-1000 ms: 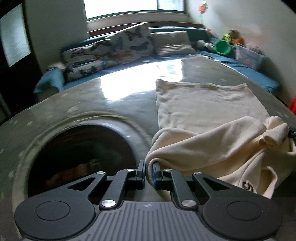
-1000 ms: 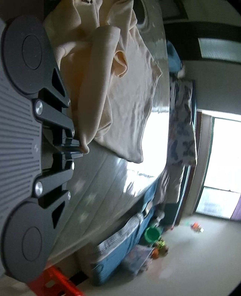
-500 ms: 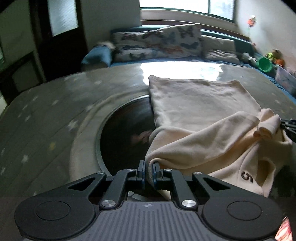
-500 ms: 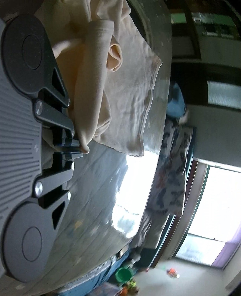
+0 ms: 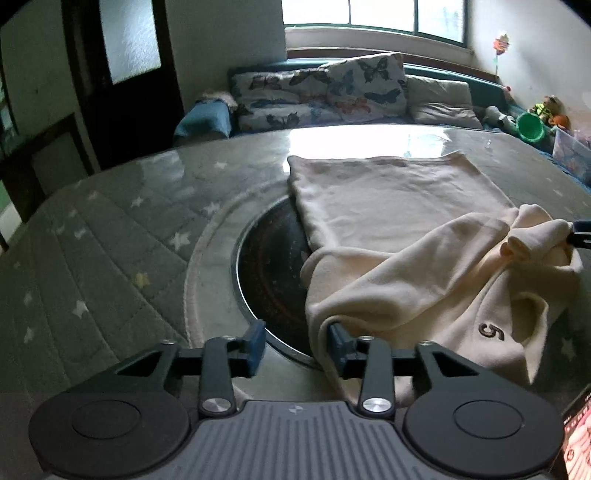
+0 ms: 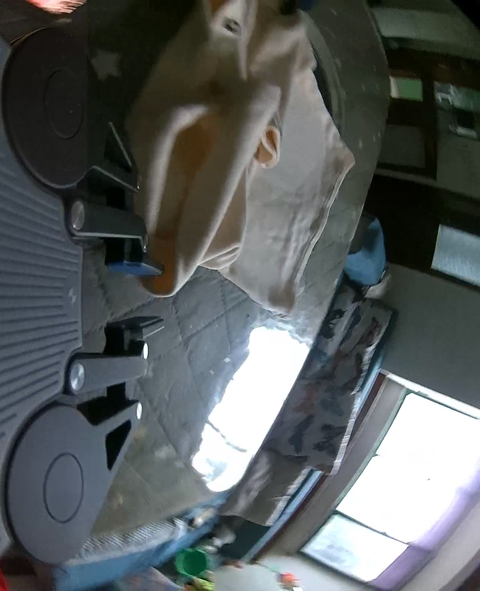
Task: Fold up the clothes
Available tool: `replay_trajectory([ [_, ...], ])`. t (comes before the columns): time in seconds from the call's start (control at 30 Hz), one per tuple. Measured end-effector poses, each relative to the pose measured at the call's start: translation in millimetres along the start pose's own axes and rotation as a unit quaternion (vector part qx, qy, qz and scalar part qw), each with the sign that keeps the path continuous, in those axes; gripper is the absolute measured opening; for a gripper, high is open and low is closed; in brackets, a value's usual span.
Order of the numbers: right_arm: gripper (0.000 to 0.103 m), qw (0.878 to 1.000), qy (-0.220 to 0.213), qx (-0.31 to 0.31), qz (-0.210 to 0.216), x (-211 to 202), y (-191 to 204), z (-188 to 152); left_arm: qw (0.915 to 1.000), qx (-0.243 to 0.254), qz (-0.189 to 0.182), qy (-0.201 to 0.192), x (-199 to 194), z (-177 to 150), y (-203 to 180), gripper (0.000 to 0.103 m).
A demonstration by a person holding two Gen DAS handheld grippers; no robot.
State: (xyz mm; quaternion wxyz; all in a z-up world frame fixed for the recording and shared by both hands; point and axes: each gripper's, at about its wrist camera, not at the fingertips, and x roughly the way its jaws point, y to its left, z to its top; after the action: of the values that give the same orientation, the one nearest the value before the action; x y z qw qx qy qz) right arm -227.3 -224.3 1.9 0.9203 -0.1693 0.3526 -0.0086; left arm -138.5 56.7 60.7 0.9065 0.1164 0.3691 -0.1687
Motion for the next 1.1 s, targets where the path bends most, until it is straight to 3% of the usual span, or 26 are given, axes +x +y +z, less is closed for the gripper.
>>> replay_trajectory([
  [0.23,0.026,0.994,-0.056,-0.072,0.057,-23.3,31.0,17.9,0.9998,-0.001,0.012,-0.019,-17.2,2.2,11.2,0.048],
  [0.37,0.026,0.988,-0.061,-0.117,0.075,0.3,59.2,33.6,0.9987,0.028,-0.014,-0.040,-27.3,5.4,-2.6,0.048],
  [0.57,0.024,0.984,-0.044,-0.148,0.087,23.2,71.3,36.0,0.9929,0.089,-0.065,-0.046,-17.6,14.3,-40.7,0.047],
  [0.63,0.010,0.986,-0.043,-0.140,0.084,24.0,69.8,35.1,0.9901,0.106,-0.081,-0.043,-8.3,18.7,-55.2,0.044],
  [0.7,0.006,0.988,-0.048,-0.121,0.086,19.7,63.8,33.2,0.9863,0.124,-0.101,-0.041,0.9,22.8,-69.3,0.043],
  [0.97,0.005,0.992,-0.061,-0.068,0.083,7.0,42.9,30.8,0.9798,0.150,-0.130,-0.022,41.4,37.9,-103.9,0.040],
  [1.1,0.005,0.995,-0.069,-0.010,0.077,6.6,24.4,35.1,0.9795,0.146,-0.138,-0.013,54.5,42.3,-111.1,0.037],
])
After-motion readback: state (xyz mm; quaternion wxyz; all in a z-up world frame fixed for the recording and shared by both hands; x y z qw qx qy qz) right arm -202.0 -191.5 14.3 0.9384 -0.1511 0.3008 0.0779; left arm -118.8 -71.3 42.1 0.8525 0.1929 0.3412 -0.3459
